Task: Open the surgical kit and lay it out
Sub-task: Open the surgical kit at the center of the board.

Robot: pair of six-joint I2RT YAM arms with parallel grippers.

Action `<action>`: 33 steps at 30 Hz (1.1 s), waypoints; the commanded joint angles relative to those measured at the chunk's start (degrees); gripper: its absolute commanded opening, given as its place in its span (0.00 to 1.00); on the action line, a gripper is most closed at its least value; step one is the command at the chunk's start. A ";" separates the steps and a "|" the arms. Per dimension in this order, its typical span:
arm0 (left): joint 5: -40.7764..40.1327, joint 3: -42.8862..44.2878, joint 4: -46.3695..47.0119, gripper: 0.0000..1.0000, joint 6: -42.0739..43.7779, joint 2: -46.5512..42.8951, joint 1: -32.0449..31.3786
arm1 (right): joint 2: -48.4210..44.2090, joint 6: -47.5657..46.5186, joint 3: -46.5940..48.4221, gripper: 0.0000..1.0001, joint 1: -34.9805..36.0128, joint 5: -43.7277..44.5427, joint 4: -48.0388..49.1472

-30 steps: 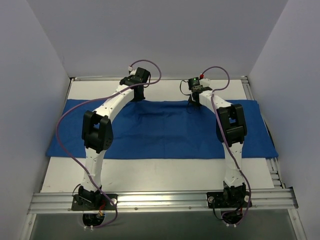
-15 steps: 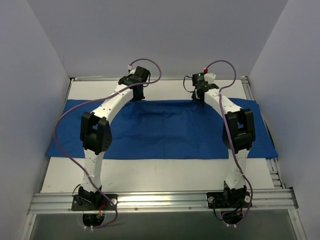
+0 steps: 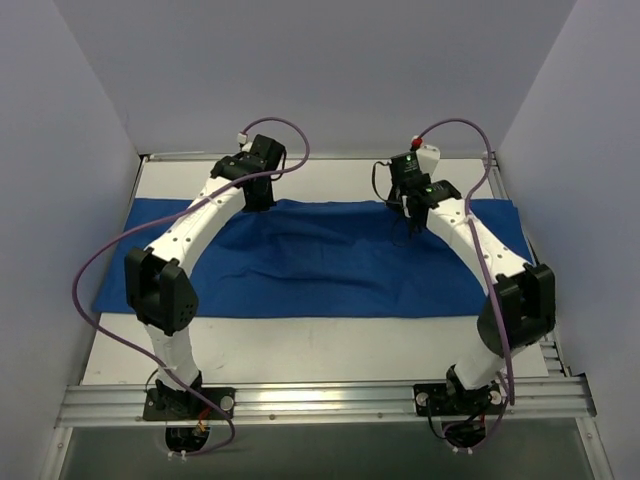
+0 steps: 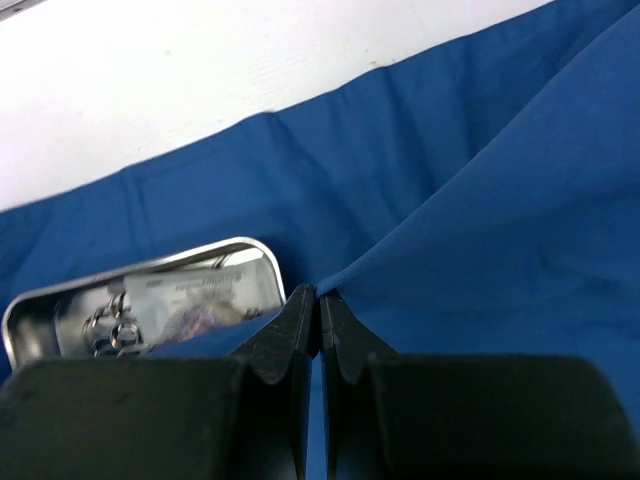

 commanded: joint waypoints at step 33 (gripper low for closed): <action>38.21 -51.37 -36.66 0.60 -26.29 -71.31 -7.28 | -67.54 14.71 -20.17 0.48 7.26 -36.16 -48.71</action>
